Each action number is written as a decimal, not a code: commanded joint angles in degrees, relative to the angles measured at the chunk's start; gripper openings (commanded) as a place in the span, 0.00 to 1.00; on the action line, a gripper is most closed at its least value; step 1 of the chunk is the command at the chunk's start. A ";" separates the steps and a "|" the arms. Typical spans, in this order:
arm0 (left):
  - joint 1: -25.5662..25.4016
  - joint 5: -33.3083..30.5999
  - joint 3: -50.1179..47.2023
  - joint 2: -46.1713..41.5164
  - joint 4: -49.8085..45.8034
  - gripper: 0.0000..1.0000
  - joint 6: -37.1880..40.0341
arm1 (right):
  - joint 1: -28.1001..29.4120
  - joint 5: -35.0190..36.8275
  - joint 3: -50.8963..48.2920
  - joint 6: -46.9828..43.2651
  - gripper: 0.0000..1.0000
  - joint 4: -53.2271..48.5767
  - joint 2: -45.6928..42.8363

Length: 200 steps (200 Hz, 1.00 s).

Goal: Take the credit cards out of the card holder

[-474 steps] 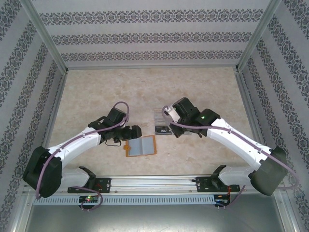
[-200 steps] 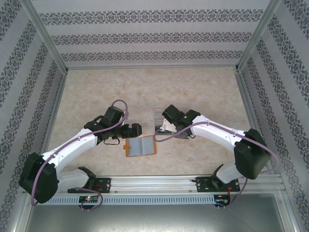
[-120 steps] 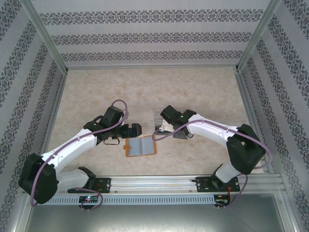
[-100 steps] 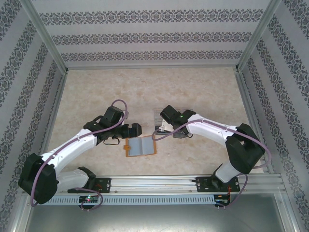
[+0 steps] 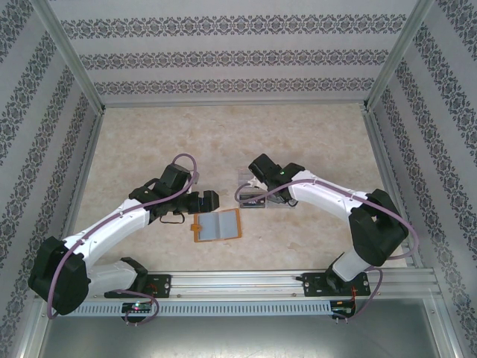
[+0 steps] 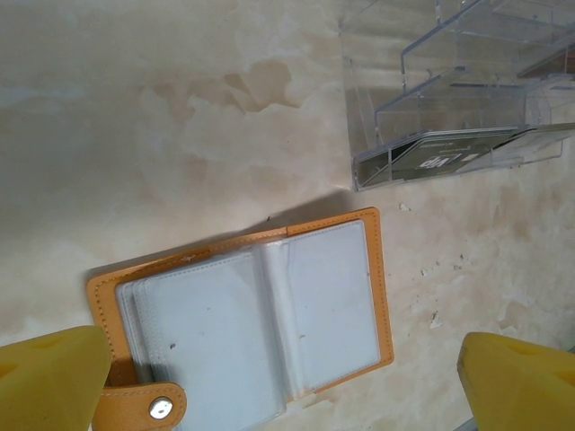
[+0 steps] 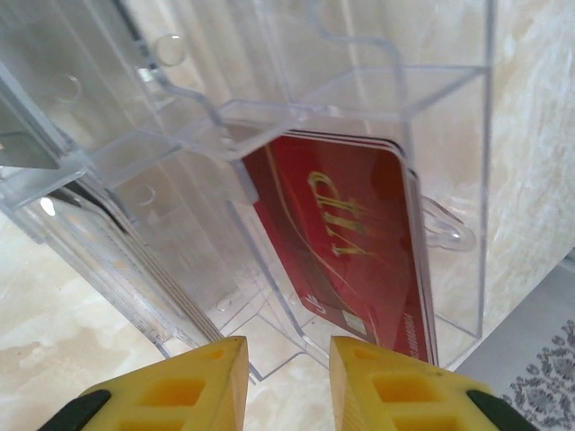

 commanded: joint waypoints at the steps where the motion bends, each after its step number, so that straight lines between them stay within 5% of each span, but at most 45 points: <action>1: 0.41 1.34 -0.26 -0.03 -0.65 1.00 1.41 | 0.87 2.57 1.70 8.39 0.30 -3.02 -1.29; 50: 0.45 2.15 0.32 2.03 -1.36 0.98 0.03 | 9.48 -2.19 3.18 25.43 0.24 -4.66 -7.41; 82: 0.44 2.95 0.27 3.54 -1.30 0.87 -2.26 | 12.56 -10.91 3.98 40.28 0.06 -2.34 -8.10; 116: 0.49 0.17 -0.01 3.31 -3.29 0.79 -6.23 | 13.05 -20.06 2.48 53.92 0.07 3.23 -7.38; 200: 0.43 -5.17 -1.98 4.37 -3.43 0.69 -14.88 | 13.16 -30.41 -8.62 58.60 0.00 17.21 -4.96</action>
